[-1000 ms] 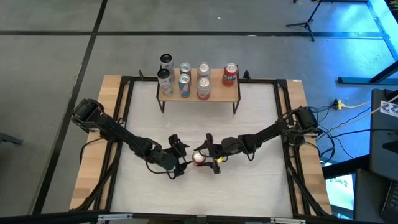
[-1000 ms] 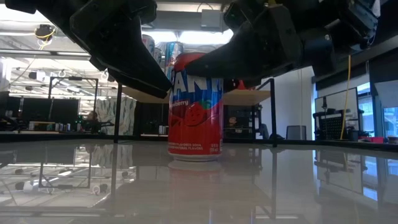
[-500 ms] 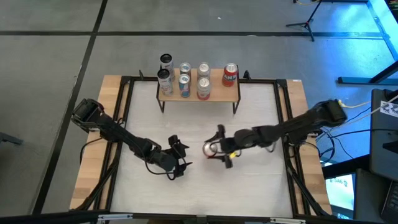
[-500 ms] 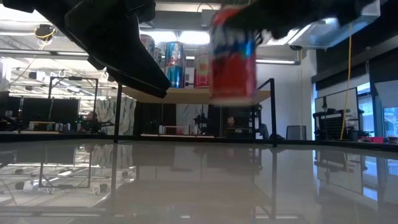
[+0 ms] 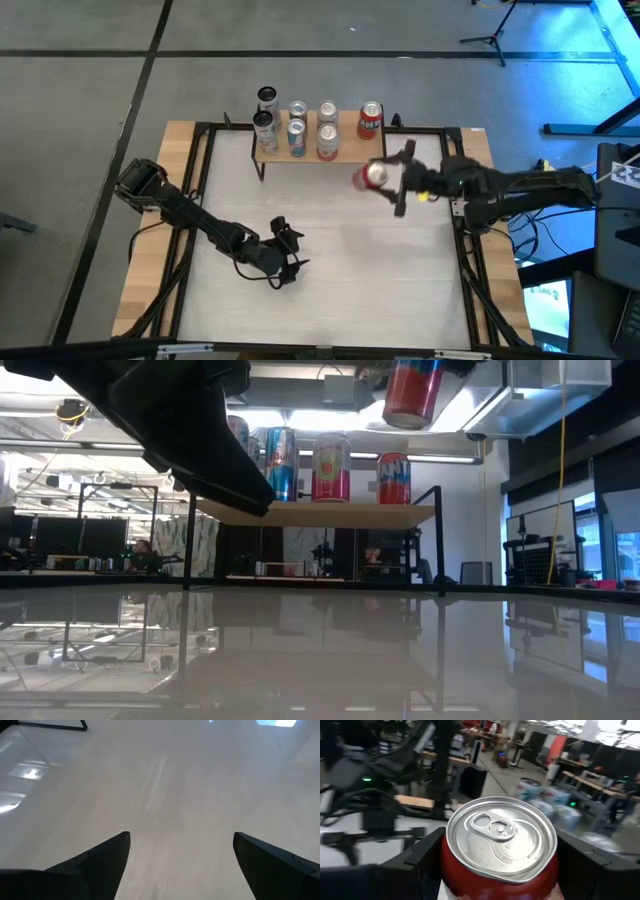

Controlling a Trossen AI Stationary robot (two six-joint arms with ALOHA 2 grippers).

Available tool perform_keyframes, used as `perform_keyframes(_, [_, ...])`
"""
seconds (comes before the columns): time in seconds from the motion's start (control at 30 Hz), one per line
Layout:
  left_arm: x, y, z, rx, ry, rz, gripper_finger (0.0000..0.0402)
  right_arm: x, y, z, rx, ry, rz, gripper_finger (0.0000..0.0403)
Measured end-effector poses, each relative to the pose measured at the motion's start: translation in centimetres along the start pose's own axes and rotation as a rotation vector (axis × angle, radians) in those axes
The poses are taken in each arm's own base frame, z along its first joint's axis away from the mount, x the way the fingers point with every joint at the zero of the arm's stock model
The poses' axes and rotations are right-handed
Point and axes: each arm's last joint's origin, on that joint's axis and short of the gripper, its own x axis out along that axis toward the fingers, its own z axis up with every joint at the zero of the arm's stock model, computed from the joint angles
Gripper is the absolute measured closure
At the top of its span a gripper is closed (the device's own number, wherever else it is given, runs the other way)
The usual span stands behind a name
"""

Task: Place canned beverage on shelf
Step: Put the red soda can on the shelf

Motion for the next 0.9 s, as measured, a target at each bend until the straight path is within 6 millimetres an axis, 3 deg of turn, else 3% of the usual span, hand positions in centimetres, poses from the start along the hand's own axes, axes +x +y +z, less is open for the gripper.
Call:
perform_keyframes(0.2, [0.0,0.0,0.0,0.025,-0.004,0.007,0.0058,0.9,-4.1,-0.4,0.003,0.067,-0.038,0.0118])
perform_keyframes(0.5, [0.0,0.0,0.0,0.028,0.000,0.009,0.0058,2.3,-8.8,-1.4,0.022,0.228,0.068,0.0118])
perform_keyframes(0.9, [0.0,0.0,0.0,0.027,-0.001,0.008,0.0058,3.4,-12.1,-3.6,0.044,0.301,0.108,0.0118])
